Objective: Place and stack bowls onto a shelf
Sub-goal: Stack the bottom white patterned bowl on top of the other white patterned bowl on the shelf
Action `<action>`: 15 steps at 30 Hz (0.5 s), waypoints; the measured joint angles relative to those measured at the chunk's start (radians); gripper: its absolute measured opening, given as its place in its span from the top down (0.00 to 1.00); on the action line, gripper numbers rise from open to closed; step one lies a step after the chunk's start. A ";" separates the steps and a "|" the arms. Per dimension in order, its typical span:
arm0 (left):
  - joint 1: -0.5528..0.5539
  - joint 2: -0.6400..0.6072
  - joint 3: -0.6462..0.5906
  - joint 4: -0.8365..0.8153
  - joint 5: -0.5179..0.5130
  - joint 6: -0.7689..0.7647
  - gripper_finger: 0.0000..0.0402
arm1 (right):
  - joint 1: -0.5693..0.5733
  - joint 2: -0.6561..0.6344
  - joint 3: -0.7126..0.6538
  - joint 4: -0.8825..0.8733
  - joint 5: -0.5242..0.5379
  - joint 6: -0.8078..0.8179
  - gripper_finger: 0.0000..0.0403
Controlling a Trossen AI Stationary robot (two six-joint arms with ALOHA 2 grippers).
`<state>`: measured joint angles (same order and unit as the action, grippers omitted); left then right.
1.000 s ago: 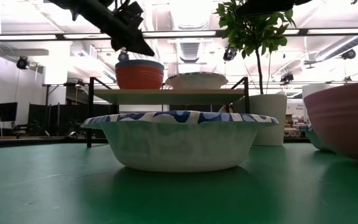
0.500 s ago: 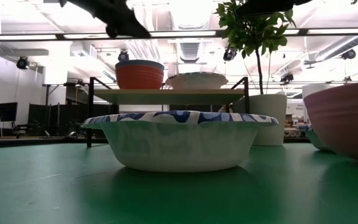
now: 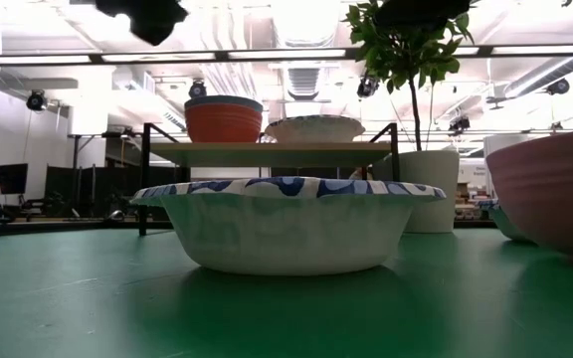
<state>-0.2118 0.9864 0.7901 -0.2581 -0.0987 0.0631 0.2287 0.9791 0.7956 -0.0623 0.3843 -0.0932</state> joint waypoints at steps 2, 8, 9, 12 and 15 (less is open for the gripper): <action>-0.055 -0.010 -0.046 0.040 -0.010 -0.024 1.00 | 0.000 0.011 0.000 0.016 -0.001 0.042 0.83; -0.157 -0.073 -0.166 0.123 -0.020 -0.066 1.00 | 0.000 0.102 0.041 0.097 -0.054 0.125 0.83; -0.165 -0.087 -0.183 0.134 -0.022 -0.073 1.00 | 0.000 0.126 0.061 0.095 -0.060 0.133 0.83; -0.179 -0.137 -0.237 0.172 -0.025 -0.090 1.00 | 0.000 0.205 0.140 0.062 -0.101 0.148 0.83; -0.179 -0.185 -0.288 0.199 -0.025 -0.128 1.00 | 0.000 0.294 0.244 -0.045 -0.105 0.157 0.83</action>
<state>-0.3908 0.8014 0.5019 -0.0589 -0.1237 -0.0646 0.2291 1.2728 1.0397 -0.1077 0.2793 0.0635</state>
